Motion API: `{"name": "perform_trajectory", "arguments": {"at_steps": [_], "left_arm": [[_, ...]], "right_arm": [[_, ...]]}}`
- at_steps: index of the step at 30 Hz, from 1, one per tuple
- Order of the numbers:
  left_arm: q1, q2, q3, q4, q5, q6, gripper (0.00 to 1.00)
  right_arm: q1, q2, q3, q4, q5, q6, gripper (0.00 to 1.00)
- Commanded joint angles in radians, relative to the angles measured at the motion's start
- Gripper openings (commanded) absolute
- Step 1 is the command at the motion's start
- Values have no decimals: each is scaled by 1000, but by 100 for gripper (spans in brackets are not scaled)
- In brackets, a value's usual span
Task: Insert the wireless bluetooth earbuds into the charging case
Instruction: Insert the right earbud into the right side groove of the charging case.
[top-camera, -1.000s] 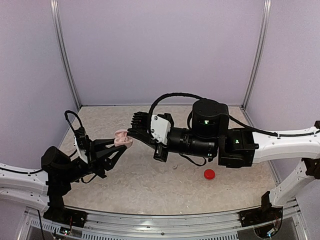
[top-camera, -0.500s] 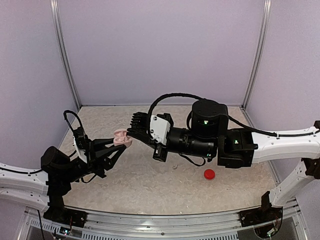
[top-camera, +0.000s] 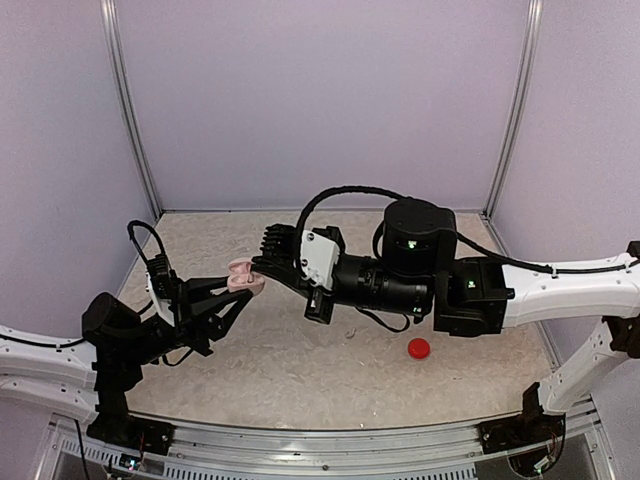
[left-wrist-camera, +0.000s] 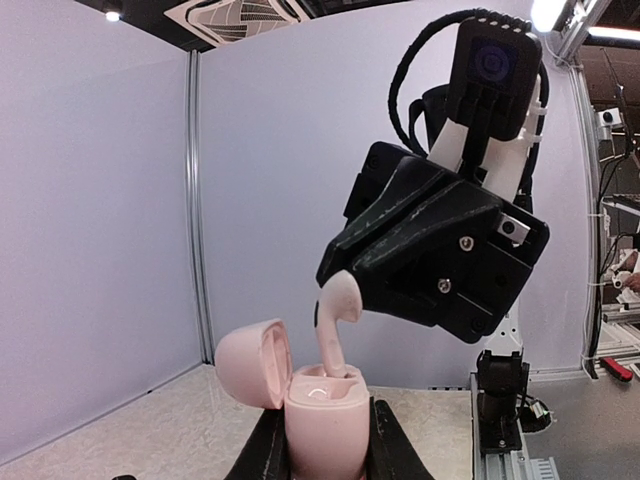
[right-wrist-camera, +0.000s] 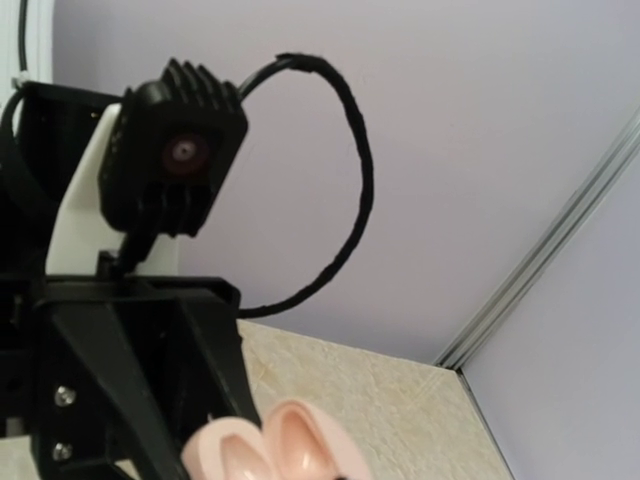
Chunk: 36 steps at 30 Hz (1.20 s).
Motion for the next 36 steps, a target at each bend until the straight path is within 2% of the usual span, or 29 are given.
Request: {"name": "perform_trajectory", "arguments": {"at_steps": [1, 11, 24, 36], "left_arm": [[8, 5, 38, 40, 9, -2, 3], [7, 0, 39, 42, 4, -2, 3], [8, -6, 41, 27, 20, -3, 3], [9, -10, 41, 9, 31, 0, 3]], "right_arm": [[10, 17, -15, 30, -15, 21, 3], [10, 21, -43, 47, -29, 36, 3], [10, -15, -84, 18, 0, 45, 20], [11, -58, -85, 23, 51, 61, 27]]}}
